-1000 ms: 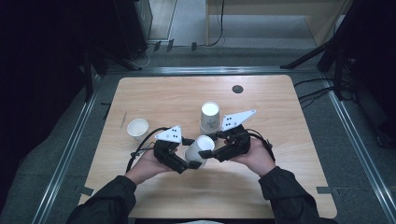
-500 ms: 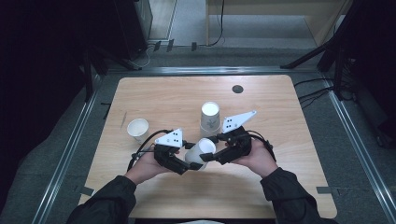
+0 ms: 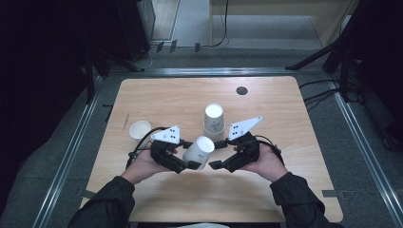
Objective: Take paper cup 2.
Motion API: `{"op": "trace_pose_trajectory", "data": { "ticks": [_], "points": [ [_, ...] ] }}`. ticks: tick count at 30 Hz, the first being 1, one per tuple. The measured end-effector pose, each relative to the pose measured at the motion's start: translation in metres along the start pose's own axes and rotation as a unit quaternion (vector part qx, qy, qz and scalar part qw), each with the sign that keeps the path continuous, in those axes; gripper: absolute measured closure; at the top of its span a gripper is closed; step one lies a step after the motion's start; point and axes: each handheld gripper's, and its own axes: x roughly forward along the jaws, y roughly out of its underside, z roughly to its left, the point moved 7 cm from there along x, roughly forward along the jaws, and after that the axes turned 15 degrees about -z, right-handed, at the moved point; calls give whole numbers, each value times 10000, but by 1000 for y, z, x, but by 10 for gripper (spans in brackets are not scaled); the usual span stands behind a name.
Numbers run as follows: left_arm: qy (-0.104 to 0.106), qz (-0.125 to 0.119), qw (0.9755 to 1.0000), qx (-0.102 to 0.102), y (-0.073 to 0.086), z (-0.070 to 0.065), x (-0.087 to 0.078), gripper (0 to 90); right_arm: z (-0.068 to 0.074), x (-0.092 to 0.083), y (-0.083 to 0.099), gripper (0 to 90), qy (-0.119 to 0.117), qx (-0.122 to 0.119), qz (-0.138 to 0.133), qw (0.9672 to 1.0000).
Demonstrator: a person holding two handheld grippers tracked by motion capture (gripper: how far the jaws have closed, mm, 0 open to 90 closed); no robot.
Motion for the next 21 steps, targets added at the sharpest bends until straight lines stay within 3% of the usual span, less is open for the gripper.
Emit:
{"op": "trace_pose_trajectory", "data": {
  "ticks": [6,11,18,21],
  "points": [
    [54,387,9992,-67,2,7,-12,291,-4,5,7,274,165,-113,123,9997],
    [-72,850,9963,96,9,10,-17,292,-6,12,13,274,224,-29,215,9995],
    [-148,1480,9882,371,19,10,-11,292,-6,18,14,278,233,-108,228,9994],
    [-35,1658,9853,416,22,7,-5,291,-6,20,15,279,212,-133,234,9994]
  ]
}}
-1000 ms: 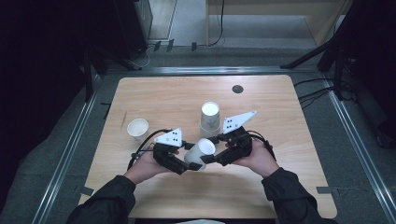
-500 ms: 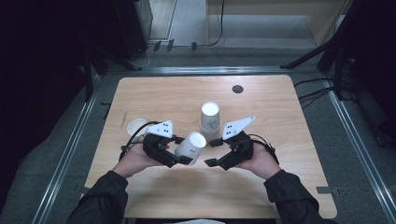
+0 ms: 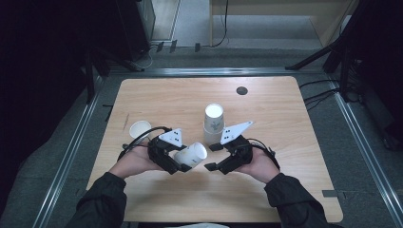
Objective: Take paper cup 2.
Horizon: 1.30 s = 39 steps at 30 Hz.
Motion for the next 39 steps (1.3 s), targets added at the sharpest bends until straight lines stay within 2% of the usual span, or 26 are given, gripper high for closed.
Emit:
{"op": "trace_pose_trajectory", "data": {
  "ticks": [6,10,12,17,20,23,25,27,28,33,39],
  "points": [
    [167,284,9994,101,1,-4,17,291,1,6,4,279,-56,-28,173,9998],
    [232,406,9988,162,2,-8,24,292,3,11,7,279,-108,-129,267,9995],
    [255,476,9984,147,2,-10,26,292,5,14,8,279,-147,-103,308,9994],
    [285,508,9982,165,3,-11,27,293,7,18,9,316,-226,-137,402,9988],
    [281,514,9981,193,4,-11,27,292,10,19,9,336,-293,-65,454,9985],
    [265,502,9982,169,4,-11,26,271,9,20,7,341,-270,-167,453,9985],
    [206,404,9989,138,3,-9,25,218,11,19,6,345,-293,-116,457,9985],
    [123,248,9996,68,1,-8,23,126,11,19,4,345,-284,-144,446,9985],
    [68,210,9997,58,0,-6,21,116,10,18,3,345,-266,-187,399,9987],
    [-6,-123,9999,-47,-4,-3,13,113,7,10,-1,345,-266,-139,235,9993],
    [53,-638,9977,-240,-12,-2,6,124,6,-2,-8,345,-217,-101,-75,9997]
  ]
}}
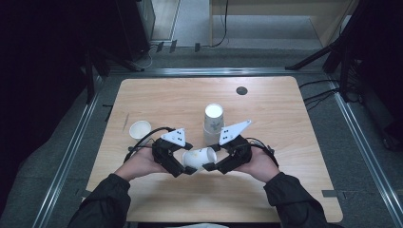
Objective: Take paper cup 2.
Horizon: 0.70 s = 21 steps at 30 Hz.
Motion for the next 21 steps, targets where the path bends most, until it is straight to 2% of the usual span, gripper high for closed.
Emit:
{"op": "trace_pose_trajectory", "data": {
  "ticks": [5,8,13,16,19,21],
  "points": [
    [60,-348,9991,-249,-4,-1,0,104,0,-9,-7,345,-50,26,-287,9996],
    [141,-517,9982,-281,-7,-5,2,104,1,-14,-13,345,-86,58,-509,9987],
    [218,-825,9958,-320,-13,-8,1,108,1,-20,-16,345,-149,111,-652,9977],
    [241,-1108,9929,-350,-15,-8,-2,132,1,-23,-19,345,-178,187,-794,9965],
    [262,-1146,9924,-355,-15,-9,-3,136,3,-27,-23,345,-250,230,-965,9948],
    [304,-1219,9914,-370,-17,-9,-4,142,3,-28,-23,345,-279,245,-980,9945]
  ]
}}
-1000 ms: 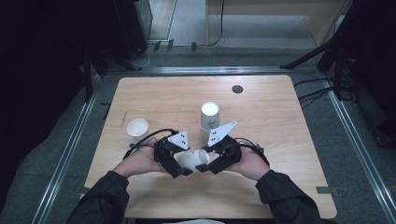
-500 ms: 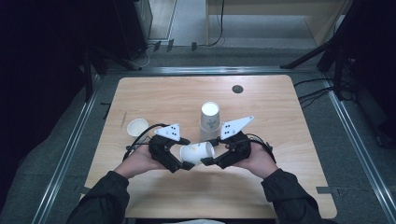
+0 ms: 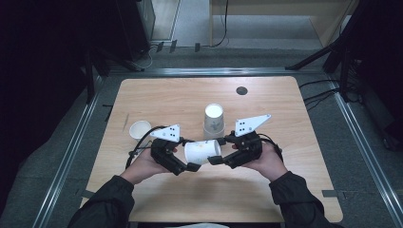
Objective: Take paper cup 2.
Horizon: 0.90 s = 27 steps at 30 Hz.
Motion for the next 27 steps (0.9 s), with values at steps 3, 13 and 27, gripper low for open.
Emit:
{"op": "trace_pose_trajectory", "data": {
  "ticks": [3,13,27],
  "points": [
    [73,-138,9999,3,-3,-1,-3,195,0,1,0,346,-37,2,-31,10000],
    [71,-41,9998,166,-2,-3,-5,238,2,1,1,346,-50,11,56,10000],
    [-332,644,9965,427,-3,1,-21,236,-3,8,23,238,153,-165,729,9971]
  ]
}}
